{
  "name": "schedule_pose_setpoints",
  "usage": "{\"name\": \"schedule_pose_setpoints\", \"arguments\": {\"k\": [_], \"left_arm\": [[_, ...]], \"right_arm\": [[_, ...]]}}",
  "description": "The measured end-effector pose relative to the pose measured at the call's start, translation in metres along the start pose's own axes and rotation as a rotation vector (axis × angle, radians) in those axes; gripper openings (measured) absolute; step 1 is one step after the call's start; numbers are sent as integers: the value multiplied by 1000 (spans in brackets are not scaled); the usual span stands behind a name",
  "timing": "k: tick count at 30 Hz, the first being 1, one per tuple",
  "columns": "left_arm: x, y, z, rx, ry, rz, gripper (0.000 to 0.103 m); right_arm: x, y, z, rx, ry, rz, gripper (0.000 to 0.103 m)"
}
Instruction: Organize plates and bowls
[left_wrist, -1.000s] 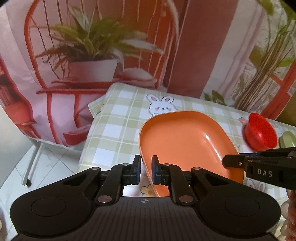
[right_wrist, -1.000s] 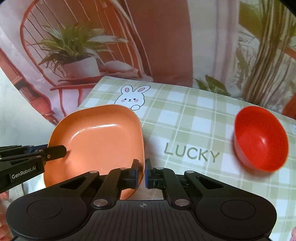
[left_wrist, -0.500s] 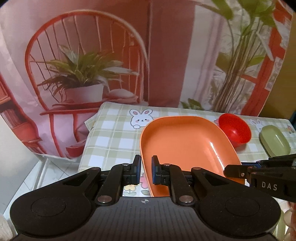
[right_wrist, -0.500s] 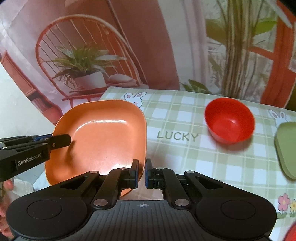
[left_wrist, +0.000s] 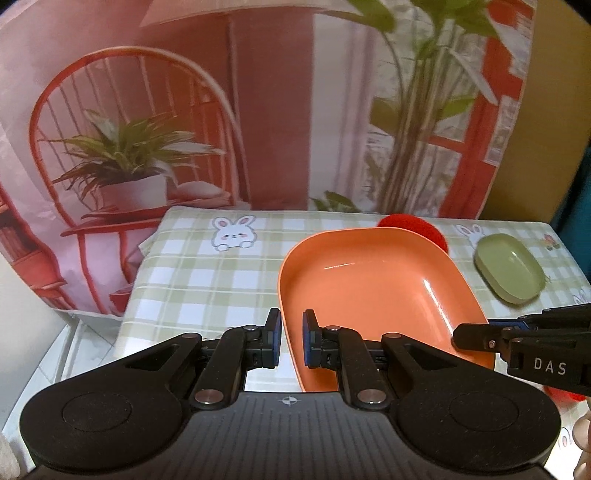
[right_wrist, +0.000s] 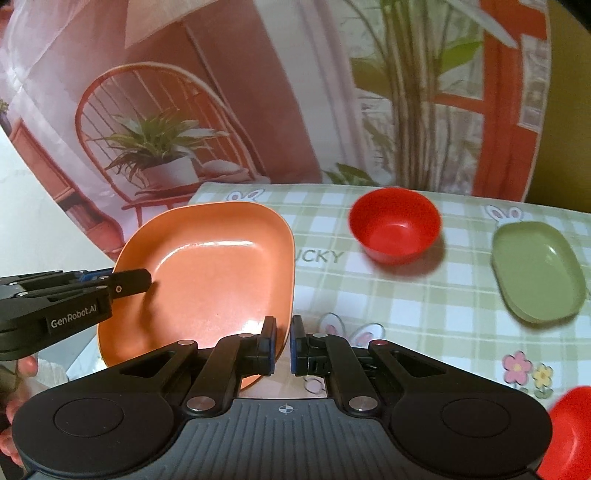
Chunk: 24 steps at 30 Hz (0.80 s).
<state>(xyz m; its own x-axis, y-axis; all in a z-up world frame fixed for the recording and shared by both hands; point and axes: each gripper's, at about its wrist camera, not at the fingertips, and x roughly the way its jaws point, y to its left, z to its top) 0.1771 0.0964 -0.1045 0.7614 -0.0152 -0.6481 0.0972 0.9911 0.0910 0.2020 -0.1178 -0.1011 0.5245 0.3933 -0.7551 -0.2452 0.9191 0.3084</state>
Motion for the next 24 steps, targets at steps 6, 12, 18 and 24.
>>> {"name": "schedule_pose_setpoints", "arguments": {"k": [6, 12, 18, 24], "left_arm": [[2, -23, -9, 17, 4, -37, 13], [6, -44, -19, 37, 12, -69, 13], [11, -58, -27, 49, 29, -95, 13], [8, -67, -33, 65, 27, -106, 13]], "right_arm": [[-16, -23, -15, 21, -6, -22, 7], [-27, -45, -31, 56, 1, -37, 7], [-35, -63, -45, 70, 15, -53, 7], [-42, -75, -57, 87, 26, -55, 8]]}}
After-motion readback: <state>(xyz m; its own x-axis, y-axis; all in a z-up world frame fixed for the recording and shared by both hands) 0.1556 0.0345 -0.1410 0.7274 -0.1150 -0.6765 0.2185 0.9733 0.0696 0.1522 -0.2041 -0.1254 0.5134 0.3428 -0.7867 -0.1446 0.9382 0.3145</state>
